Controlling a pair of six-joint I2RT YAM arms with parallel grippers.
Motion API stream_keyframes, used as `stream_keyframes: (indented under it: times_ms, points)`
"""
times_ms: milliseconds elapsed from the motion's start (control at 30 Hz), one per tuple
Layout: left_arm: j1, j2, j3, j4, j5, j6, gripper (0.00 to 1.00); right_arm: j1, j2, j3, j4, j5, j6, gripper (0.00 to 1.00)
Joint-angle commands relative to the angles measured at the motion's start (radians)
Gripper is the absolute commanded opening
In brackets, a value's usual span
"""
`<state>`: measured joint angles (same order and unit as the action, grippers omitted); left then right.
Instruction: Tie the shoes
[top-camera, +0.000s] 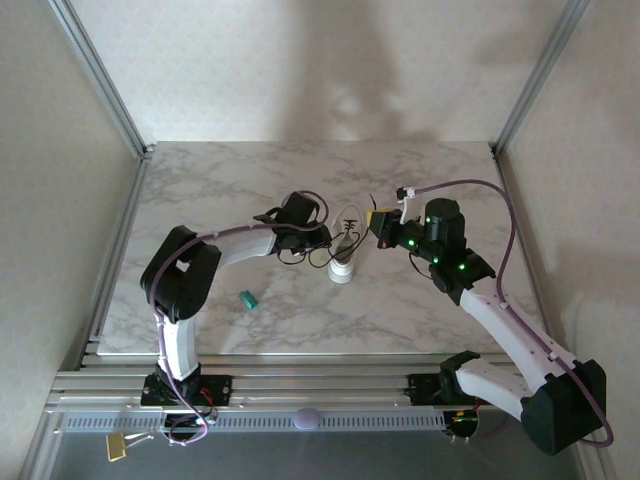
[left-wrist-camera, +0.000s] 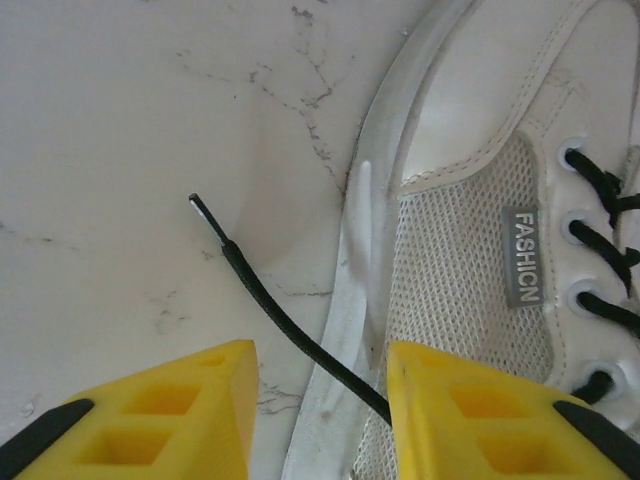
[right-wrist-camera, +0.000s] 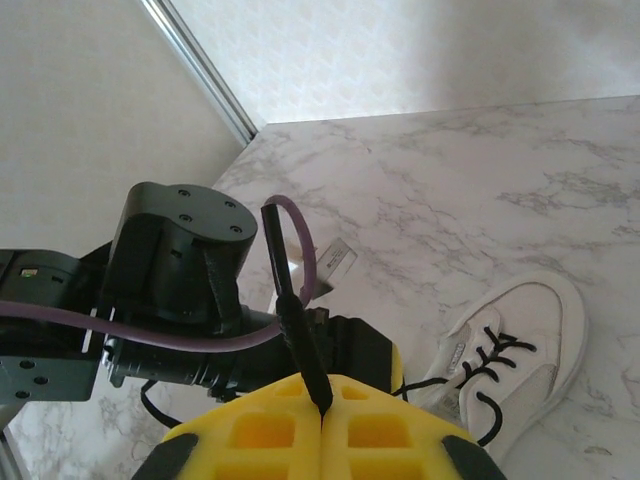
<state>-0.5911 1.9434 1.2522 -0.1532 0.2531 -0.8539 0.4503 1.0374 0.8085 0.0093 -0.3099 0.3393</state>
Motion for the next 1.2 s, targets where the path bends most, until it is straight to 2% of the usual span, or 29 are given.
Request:
stream_keyframes:
  times_ms: [0,300,400,600,933,1167]
  points:
    - [-0.010,0.035,0.060,-0.079,-0.075,-0.006,0.40,0.007,-0.023,-0.015,0.013,0.012,-0.018,0.00]
    - [-0.020,0.090,0.108,-0.111,-0.133,-0.019,0.52,0.006,-0.036,-0.041,0.029,0.012,-0.022,0.00]
    - [-0.025,0.111,0.125,-0.102,-0.126,-0.029,0.52,0.007,-0.041,-0.048,0.031,0.015,-0.025,0.00]
    - [-0.026,0.162,0.165,-0.099,-0.129,-0.051,0.47,0.006,-0.048,-0.058,0.037,0.015,-0.026,0.00]
    - [-0.026,0.237,0.236,-0.159,-0.216,-0.032,0.44,0.005,-0.053,-0.068,0.041,0.015,-0.027,0.00]
    - [-0.026,0.301,0.289,-0.201,-0.237,-0.004,0.36,0.004,-0.057,-0.070,0.040,0.015,-0.027,0.00]
